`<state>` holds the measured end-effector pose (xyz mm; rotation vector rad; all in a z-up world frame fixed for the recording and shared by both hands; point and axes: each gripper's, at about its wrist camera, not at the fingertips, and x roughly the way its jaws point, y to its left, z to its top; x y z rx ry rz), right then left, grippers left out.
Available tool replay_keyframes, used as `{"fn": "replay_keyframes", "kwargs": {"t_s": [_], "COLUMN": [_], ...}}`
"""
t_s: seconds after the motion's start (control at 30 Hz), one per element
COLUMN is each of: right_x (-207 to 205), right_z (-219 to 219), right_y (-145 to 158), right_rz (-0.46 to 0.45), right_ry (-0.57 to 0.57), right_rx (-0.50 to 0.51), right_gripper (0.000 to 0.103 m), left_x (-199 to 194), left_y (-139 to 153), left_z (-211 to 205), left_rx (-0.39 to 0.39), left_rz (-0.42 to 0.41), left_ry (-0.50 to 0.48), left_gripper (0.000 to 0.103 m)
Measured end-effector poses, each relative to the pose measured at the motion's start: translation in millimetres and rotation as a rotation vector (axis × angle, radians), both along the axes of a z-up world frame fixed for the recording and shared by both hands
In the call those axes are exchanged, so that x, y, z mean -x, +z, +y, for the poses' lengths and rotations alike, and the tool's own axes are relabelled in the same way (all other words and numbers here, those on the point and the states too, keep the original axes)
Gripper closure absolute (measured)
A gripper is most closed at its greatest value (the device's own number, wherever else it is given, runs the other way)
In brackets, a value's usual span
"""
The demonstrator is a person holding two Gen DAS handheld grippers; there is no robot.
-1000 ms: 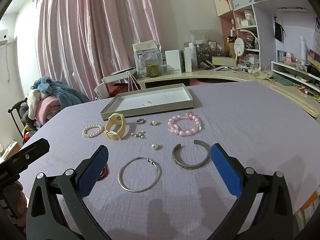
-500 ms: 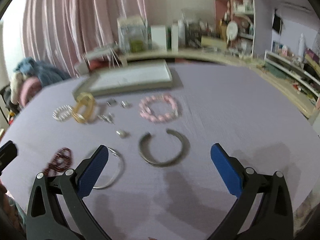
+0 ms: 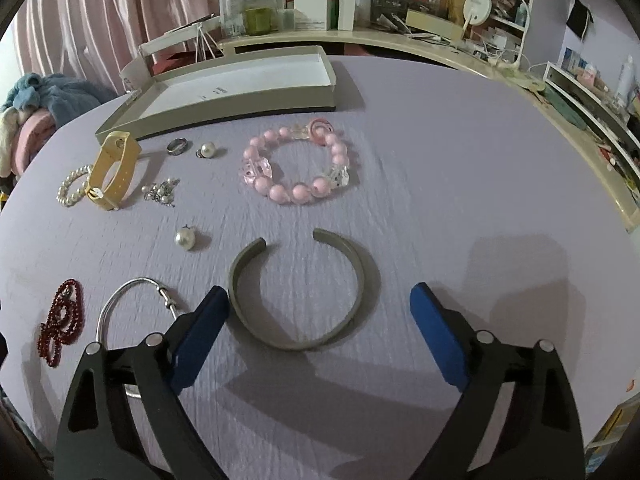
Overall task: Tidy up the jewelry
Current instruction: 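Grasp the dark red bead necklace with the left tool while the right tool grasps the grey cuff bangle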
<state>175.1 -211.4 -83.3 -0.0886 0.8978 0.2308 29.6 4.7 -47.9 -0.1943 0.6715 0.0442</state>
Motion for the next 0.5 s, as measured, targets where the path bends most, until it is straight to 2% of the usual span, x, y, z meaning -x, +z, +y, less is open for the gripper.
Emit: {"fn": "replay_keyframes", "kwargs": {"t_s": [0.1, 0.13, 0.17, 0.27, 0.37, 0.47, 0.5], "right_x": [-4.7, -5.4, -4.1, -4.6, -3.4, -3.9, -3.3], "right_z": [2.4, 2.7, 3.7, 2.2, -2.9, -8.2, -9.1], "right_y": [1.3, 2.4, 3.9, 4.5, 5.8, 7.3, 7.7], "right_rz": [0.006, 0.003, -0.010, -0.008, -0.006, -0.001, -0.001], "right_ry": [0.007, 0.014, 0.029, 0.028, 0.018, 0.013, 0.015], "right_rx": [0.001, -0.001, -0.006, -0.022, -0.053, -0.078, -0.084], "right_gripper": [0.016, 0.021, 0.034, 0.034, 0.034, 0.034, 0.034], "left_x": [-3.1, -4.3, -5.6, -10.2, -16.3, -26.4, -30.0], "left_y": [-2.8, -3.5, -4.2, -6.2, -8.1, -13.1, -14.9], "left_z": [-2.6, -3.9, -5.2, -8.9, -13.3, -17.1, -17.6], "left_rx": [-0.012, -0.018, -0.023, -0.037, -0.060, -0.075, -0.079], "left_rz": [0.018, 0.023, 0.028, 0.042, 0.061, 0.095, 0.107], "left_ry": [-0.008, -0.013, -0.017, -0.030, -0.045, -0.047, -0.045], "left_gripper": [0.002, 0.002, 0.002, 0.002, 0.009, 0.022, 0.029]}}
